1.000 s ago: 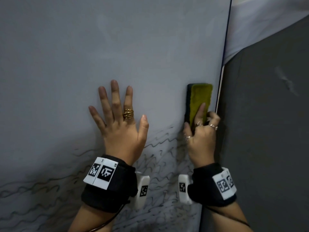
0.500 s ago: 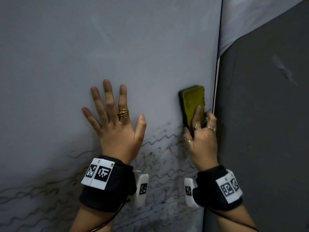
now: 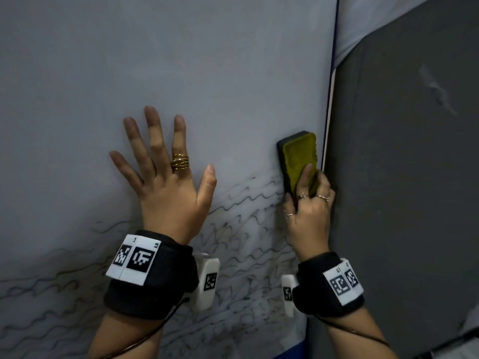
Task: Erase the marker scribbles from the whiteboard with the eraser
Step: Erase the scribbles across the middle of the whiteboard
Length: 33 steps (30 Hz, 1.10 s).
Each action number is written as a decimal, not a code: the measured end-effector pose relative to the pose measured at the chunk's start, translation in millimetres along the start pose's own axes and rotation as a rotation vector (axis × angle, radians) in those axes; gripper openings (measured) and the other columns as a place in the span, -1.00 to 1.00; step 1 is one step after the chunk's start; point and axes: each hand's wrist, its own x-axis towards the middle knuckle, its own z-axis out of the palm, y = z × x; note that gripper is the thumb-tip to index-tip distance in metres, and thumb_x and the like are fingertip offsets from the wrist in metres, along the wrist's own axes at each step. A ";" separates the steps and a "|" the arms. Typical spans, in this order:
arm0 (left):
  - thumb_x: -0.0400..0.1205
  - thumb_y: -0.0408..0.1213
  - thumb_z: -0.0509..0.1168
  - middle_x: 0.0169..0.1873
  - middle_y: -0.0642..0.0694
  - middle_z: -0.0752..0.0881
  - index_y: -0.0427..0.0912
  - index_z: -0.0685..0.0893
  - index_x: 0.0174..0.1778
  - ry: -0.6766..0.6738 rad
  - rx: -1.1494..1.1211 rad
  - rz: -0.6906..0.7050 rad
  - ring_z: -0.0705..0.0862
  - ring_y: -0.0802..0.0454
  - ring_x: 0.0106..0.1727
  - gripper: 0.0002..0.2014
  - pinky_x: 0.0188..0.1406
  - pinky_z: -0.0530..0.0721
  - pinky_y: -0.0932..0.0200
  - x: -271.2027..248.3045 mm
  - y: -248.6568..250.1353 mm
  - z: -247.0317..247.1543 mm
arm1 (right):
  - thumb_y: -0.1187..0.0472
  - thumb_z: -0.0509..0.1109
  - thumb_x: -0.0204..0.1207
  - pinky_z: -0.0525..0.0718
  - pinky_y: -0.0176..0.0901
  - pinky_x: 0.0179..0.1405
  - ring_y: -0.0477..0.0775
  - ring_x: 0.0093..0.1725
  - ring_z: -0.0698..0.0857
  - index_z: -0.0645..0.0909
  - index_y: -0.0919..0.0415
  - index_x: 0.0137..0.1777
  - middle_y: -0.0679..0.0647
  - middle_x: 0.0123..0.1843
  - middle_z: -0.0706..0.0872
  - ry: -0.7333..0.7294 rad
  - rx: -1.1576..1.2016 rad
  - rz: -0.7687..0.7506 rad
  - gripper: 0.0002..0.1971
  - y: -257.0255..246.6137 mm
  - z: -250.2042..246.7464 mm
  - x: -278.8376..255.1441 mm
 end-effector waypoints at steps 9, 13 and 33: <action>0.56 0.09 0.08 0.64 -0.32 -0.06 -0.08 0.04 0.66 -0.023 0.004 0.029 -0.16 -0.38 0.61 -0.25 0.47 -0.28 -0.41 -2.3 -4.9 -1.3 | 0.08 0.21 0.50 0.26 0.06 0.23 0.57 0.09 0.48 0.29 0.36 0.56 0.57 0.34 0.43 0.116 0.030 -0.067 -0.36 -21.0 -9.4 64.4; 0.55 0.09 0.12 0.63 -0.32 -0.06 -0.08 0.06 0.66 -0.043 0.008 0.029 -0.15 -0.39 0.61 -0.23 0.47 -0.28 -0.41 -3.2 -3.8 -2.2 | -0.03 0.19 0.51 0.56 0.11 0.07 0.31 0.22 0.40 0.28 0.22 0.57 0.40 0.35 0.46 -0.021 -0.087 -0.138 -0.35 -13.0 -8.6 20.3; 0.54 -0.02 0.09 0.66 -0.09 -0.10 0.10 0.06 0.64 -0.226 0.130 0.227 -0.15 -0.19 0.65 -0.30 0.33 -0.46 -0.47 -28.1 46.8 15.6 | 0.04 0.23 0.42 0.38 -0.22 0.25 -0.09 0.17 0.29 0.25 0.03 0.56 0.14 0.26 0.23 -0.112 0.312 0.027 -0.35 23.2 -33.1 -58.8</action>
